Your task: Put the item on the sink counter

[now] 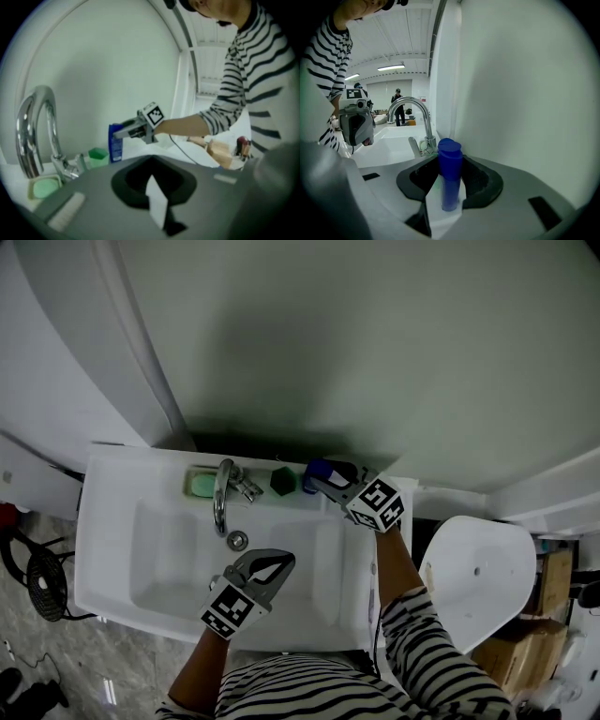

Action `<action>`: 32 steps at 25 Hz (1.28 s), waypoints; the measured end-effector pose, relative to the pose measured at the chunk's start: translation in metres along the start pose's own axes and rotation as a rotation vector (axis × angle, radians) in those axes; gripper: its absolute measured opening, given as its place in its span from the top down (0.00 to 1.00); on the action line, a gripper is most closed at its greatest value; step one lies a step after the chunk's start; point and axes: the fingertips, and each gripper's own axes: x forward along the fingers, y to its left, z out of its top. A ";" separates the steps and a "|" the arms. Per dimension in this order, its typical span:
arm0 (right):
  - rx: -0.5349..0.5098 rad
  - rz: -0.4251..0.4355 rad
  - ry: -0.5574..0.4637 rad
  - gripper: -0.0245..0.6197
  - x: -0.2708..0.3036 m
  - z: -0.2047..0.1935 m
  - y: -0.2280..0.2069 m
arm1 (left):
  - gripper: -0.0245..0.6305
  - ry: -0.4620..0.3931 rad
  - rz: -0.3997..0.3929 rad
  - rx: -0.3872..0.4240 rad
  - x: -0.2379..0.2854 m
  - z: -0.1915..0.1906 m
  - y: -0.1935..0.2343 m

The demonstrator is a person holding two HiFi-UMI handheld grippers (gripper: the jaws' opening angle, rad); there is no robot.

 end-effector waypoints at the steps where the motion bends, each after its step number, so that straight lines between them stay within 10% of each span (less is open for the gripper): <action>1: -0.002 0.001 0.000 0.73 0.000 -0.001 0.001 | 0.95 0.000 -0.003 -0.001 0.001 0.000 0.000; 32: -0.036 -0.146 -0.038 0.62 -0.041 0.028 -0.002 | 0.95 -0.022 -0.027 0.052 -0.005 0.016 -0.018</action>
